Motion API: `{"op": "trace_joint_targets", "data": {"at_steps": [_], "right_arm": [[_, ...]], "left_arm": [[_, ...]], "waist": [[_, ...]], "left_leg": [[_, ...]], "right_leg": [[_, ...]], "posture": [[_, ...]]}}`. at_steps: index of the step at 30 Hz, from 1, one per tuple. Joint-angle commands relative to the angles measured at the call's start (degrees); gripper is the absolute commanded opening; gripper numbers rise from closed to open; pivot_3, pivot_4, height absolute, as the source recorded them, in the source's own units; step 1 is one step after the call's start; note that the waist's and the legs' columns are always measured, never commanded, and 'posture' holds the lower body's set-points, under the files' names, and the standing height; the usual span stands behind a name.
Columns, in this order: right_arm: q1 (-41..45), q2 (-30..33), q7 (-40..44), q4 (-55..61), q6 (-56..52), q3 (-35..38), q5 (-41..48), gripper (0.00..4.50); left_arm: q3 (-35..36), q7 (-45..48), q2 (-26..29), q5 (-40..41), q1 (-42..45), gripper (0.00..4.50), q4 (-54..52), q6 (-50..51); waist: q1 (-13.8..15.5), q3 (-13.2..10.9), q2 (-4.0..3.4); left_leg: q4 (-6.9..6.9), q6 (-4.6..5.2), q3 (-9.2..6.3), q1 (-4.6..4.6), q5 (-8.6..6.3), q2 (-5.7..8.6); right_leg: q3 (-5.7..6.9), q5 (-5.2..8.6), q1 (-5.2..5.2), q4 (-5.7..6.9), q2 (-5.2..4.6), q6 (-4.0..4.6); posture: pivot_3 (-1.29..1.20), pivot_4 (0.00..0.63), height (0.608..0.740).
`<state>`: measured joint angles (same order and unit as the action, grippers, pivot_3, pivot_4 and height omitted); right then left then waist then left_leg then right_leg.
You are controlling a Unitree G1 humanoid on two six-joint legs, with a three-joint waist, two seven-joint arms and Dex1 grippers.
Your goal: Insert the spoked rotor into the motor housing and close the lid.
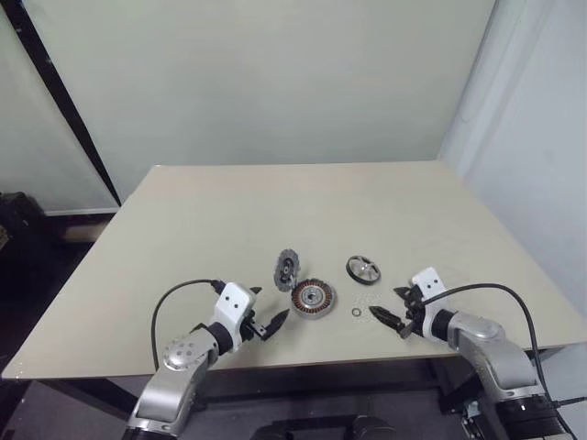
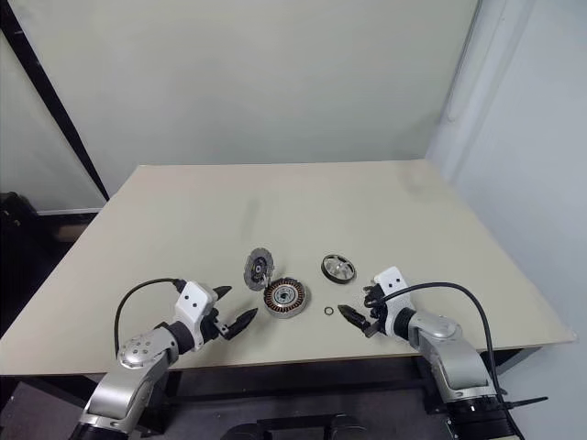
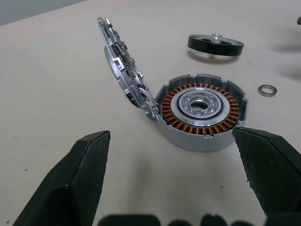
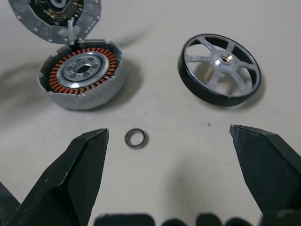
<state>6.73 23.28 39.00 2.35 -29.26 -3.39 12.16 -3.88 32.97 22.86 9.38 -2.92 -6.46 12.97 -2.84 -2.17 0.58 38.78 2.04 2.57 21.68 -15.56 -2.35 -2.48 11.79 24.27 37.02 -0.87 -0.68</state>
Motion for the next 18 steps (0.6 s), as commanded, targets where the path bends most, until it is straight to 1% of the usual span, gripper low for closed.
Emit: {"op": "trace_joint_targets", "data": {"at_steps": [1,5,9,12,18], "right_arm": [[1.9,-0.3,0.4,0.9,1.4,0.3,1.0,4.50],[2.0,-0.8,0.0,0.4,2.0,0.4,1.0,4.50],[2.1,-3.2,-2.7,0.7,3.2,2.5,1.7,4.50],[2.1,-5.0,-5.6,1.4,1.6,4.3,2.7,4.50],[0.2,-5.5,-6.7,5.0,-4.2,1.0,2.7,4.50]], "left_arm": [[1.2,-0.2,0.5,0.2,0.7,4.45,-2.7,-1.0],[0.8,-0.3,0.3,0.0,0.8,4.45,-2.6,-1.0],[0.3,0.3,0.3,0.2,1.0,4.45,-2.6,-0.6],[0.1,0.8,0.4,0.4,1.1,4.45,-2.8,-0.2],[-0.7,2.8,1.0,0.4,0.7,4.45,-2.1,0.1]], "waist": [[0.0,0.0,0.00],[0.0,0.0,0.00],[0.0,0.0,0.00],[0.0,0.0,0.00],[0.0,0.0,0.00]], "left_leg": [[0.00,0.00,0.00,0.00,0.00,0.00],[0.00,0.00,-0.01,-0.01,0.00,0.00],[0.00,0.00,-0.01,0.00,0.00,0.00],[0.00,0.00,0.00,0.01,0.00,-0.01],[-0.02,-0.01,-0.01,0.01,0.00,-0.01]], "right_leg": [[0.00,0.00,0.00,0.00,0.00,0.00],[0.01,0.00,0.00,0.00,0.00,0.00],[0.01,0.00,0.01,0.00,0.00,0.00],[0.00,0.00,0.01,0.00,0.00,0.00],[0.01,0.00,0.02,0.01,-0.01,0.00]], "posture": [[0.00,0.000,0.740],[0.00,0.000,0.740],[0.00,0.000,0.740],[0.00,0.000,0.740],[0.00,0.000,0.740]]}}
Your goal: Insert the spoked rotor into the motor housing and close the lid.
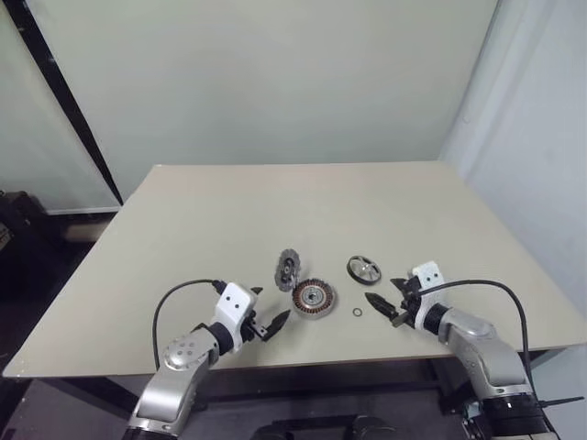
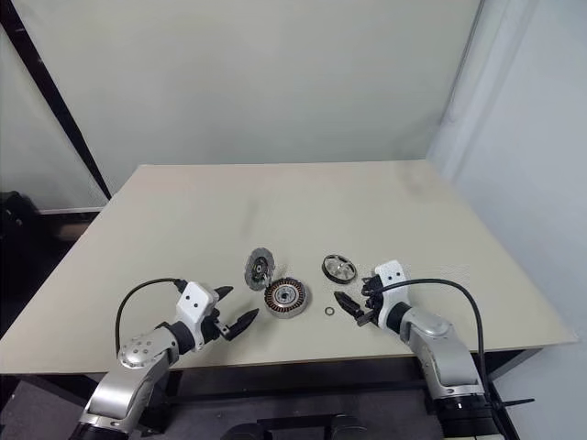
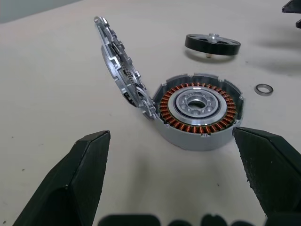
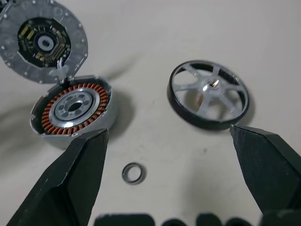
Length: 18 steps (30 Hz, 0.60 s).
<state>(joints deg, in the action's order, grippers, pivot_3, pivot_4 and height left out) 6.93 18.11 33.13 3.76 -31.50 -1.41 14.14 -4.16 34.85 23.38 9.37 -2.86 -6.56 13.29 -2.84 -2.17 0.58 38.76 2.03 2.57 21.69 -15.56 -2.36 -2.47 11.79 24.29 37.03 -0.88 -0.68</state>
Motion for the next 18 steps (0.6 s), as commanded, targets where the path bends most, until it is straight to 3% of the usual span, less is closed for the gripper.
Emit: {"op": "trace_joint_targets", "data": {"at_steps": [1,5,10,18], "right_arm": [[-0.2,-1.0,-1.7,3.9,-3.1,-1.0,1.0,4.50],[-0.8,-2.1,-2.7,3.9,-3.2,-2.5,0.2,4.50],[-0.5,-2.1,-2.9,-0.8,7.9,-6.0,-4.8,4.50],[2.0,-2.9,-1.7,-9.1,10.5,-9.0,-6.7,4.50]], "left_arm": [[-0.6,1.3,0.5,0.4,0.6,4.45,-1.8,-0.2],[-1.6,2.5,0.8,0.2,-0.1,4.45,-1.9,-0.1],[-2.8,3.3,1.0,0.0,-1.5,4.45,-2.7,0.2],[-4.3,3.0,0.4,-0.3,-1.5,4.45,-2.6,0.3]], "waist": [[0.0,0.0,0.00],[0.0,0.0,0.00],[0.0,0.0,0.00],[0.0,0.0,-0.01]], "left_leg": [[-0.01,0.00,0.00,0.00,0.00,0.00],[-0.01,0.00,0.01,0.00,0.00,-0.01],[-0.01,0.00,0.02,-0.02,0.00,-0.03],[-0.01,0.00,0.01,-0.02,0.00,-0.04]], "right_leg": [[0.00,0.00,0.00,0.00,0.00,0.00],[0.00,0.00,0.01,0.00,0.00,0.00],[0.00,0.00,0.02,-0.01,-0.02,0.00],[0.00,0.00,0.02,-0.01,-0.01,0.00]], "posture": [[0.00,0.000,0.740],[0.00,0.000,0.740],[0.00,0.000,0.740],[0.00,0.000,0.740]]}}
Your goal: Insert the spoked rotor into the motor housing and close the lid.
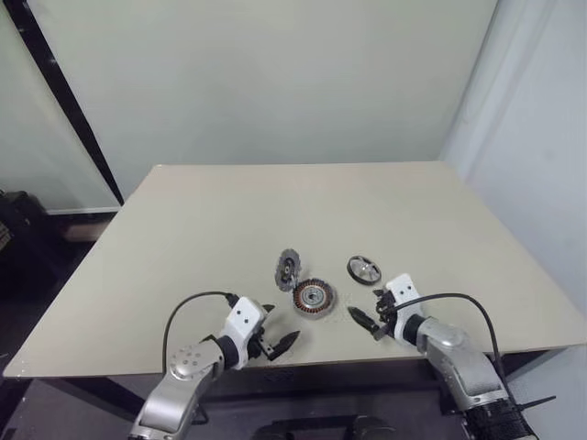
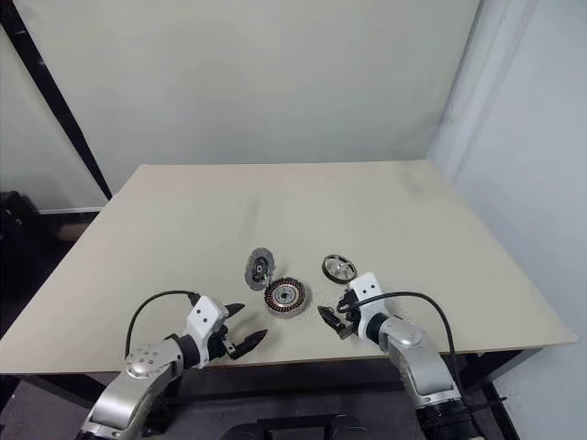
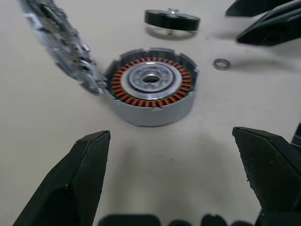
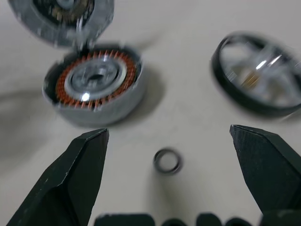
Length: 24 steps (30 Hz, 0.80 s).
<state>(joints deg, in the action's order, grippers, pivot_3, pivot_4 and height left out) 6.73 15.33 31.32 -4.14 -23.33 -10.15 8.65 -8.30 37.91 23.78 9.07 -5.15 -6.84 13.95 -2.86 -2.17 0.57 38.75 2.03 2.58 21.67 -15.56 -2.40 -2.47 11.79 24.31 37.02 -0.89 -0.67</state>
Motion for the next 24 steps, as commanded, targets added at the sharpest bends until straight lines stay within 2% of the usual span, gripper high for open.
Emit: {"op": "trace_joint_targets", "data": {"at_steps": [1,13,17,24], "right_arm": [[2.4,-0.1,0.2,-2.2,3.0,-0.6,-1.7,4.50],[4.9,-2.1,0.0,-11.6,6.2,-1.4,-3.6,4.50],[4.6,-1.9,-0.4,-11.3,5.7,-1.6,-4.3,3.68],[3.9,-1.1,0.5,-8.7,3.5,-2.1,-4.6,1.24]], "left_arm": [[-0.2,0.0,0.0,0.0,0.9,4.45,-2.3,-0.4],[-0.5,0.0,0.1,-0.1,1.5,4.45,-2.9,0.0],[-0.5,0.0,0.3,-0.2,1.4,4.50,-3.2,0.3],[-0.4,0.0,0.5,-0.2,1.6,4.50,-3.3,0.7]], "waist": [[0.0,0.0,0.00],[0.0,0.0,0.00],[0.0,0.0,-0.01],[0.0,0.0,-0.01]], "left_leg": [[0.00,0.00,0.00,0.00,0.00,0.00],[0.00,0.00,0.01,0.00,0.00,0.00],[0.00,0.00,0.01,-0.03,0.00,-0.01],[-0.03,0.00,0.01,-0.04,0.00,-0.01]], "right_leg": [[0.00,0.00,0.00,0.00,0.00,0.00],[0.00,0.00,-0.01,0.00,0.02,0.00],[-0.01,0.00,-0.02,0.01,0.02,0.00],[0.01,0.00,-0.02,0.01,0.03,0.00]], "posture": [[0.00,0.000,0.740],[0.00,0.000,0.740],[0.00,0.000,0.740],[0.00,0.000,0.740]]}}
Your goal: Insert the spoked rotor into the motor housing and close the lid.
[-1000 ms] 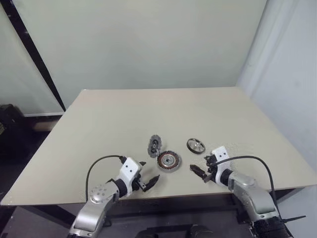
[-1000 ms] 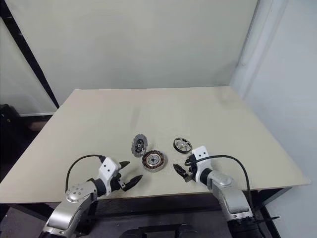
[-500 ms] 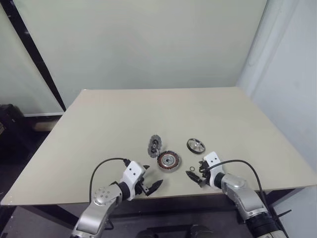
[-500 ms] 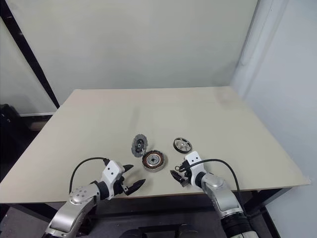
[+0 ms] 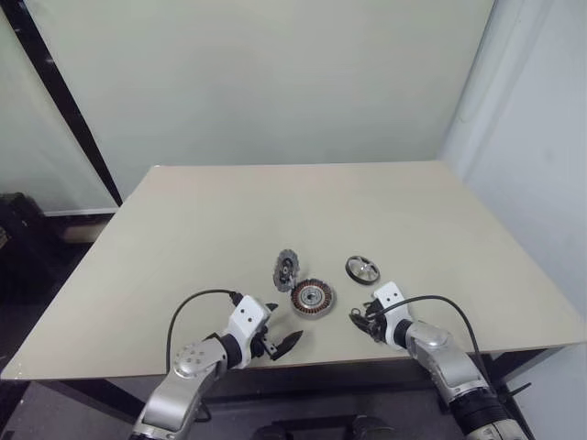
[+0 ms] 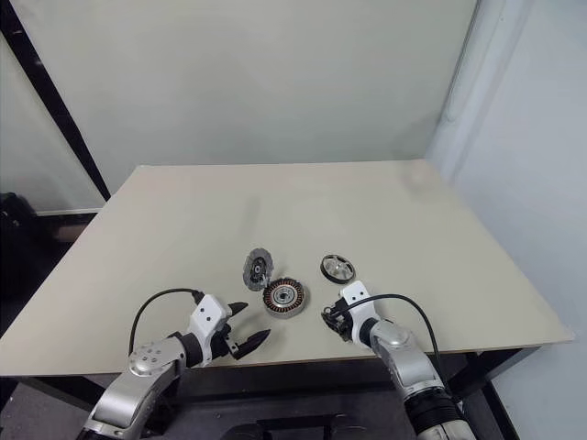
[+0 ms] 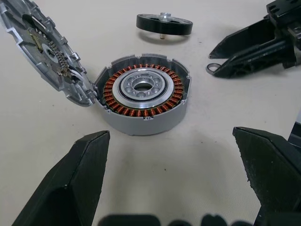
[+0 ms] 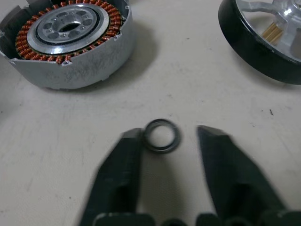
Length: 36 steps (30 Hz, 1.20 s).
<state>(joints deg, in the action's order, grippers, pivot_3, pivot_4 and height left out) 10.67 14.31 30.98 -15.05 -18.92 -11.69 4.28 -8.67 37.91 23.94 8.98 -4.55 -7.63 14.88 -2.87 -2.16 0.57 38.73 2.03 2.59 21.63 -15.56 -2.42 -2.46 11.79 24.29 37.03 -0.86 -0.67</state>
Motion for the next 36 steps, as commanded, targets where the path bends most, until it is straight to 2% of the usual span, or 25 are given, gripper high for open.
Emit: {"op": "trace_joint_targets", "data": {"at_steps": [1,9,19,28,36], "right_arm": [[-0.1,0.0,0.8,2.5,-1.1,-0.6,-0.1,0.87],[1.4,-1.9,0.0,5.8,-2.3,2.6,2.8,0.81],[7.8,-1.7,1.1,8.3,-5.8,-0.8,0.9,0.81],[14.6,-5.7,1.5,2.5,-8.1,-3.7,0.2,0.81],[17.2,-9.0,1.3,-3.7,-6.3,-5.7,-1.2,0.81]], "left_arm": [[-0.1,0.0,0.3,-0.1,1.0,4.50,-2.5,-0.2],[0.5,0.1,0.5,0.1,1.6,4.50,-2.0,-0.2],[2.5,0.0,1.4,0.4,2.2,4.50,-0.3,-1.8],[3.3,-0.3,1.4,0.6,1.7,4.50,0.1,-2.8],[4.2,-0.5,1.5,0.5,0.7,4.50,-0.3,-3.3]], "waist": [[0.0,0.0,0.00],[0.0,0.0,-0.01],[0.0,0.0,-0.01],[0.0,0.0,-0.01],[0.0,0.0,-0.01]], "left_leg": [[0.00,0.00,0.00,0.00,0.00,0.00],[0.01,0.00,-0.01,0.01,0.00,0.00],[0.00,0.00,0.00,0.01,0.00,-0.01],[-0.01,0.00,0.00,0.04,0.00,0.00],[-0.01,0.00,0.00,0.07,0.00,0.02]], "right_leg": [[0.00,0.00,0.00,0.00,0.00,0.00],[-0.01,0.00,0.01,0.00,0.00,0.00],[0.00,0.00,0.02,0.01,0.00,0.00],[0.02,-0.01,0.04,0.01,0.00,0.00],[0.02,-0.02,0.04,0.01,-0.02,-0.01]], "posture": [[0.00,0.000,0.740],[0.00,0.000,0.740],[0.00,0.000,0.740],[0.00,0.000,0.740],[0.00,0.000,0.740]]}}
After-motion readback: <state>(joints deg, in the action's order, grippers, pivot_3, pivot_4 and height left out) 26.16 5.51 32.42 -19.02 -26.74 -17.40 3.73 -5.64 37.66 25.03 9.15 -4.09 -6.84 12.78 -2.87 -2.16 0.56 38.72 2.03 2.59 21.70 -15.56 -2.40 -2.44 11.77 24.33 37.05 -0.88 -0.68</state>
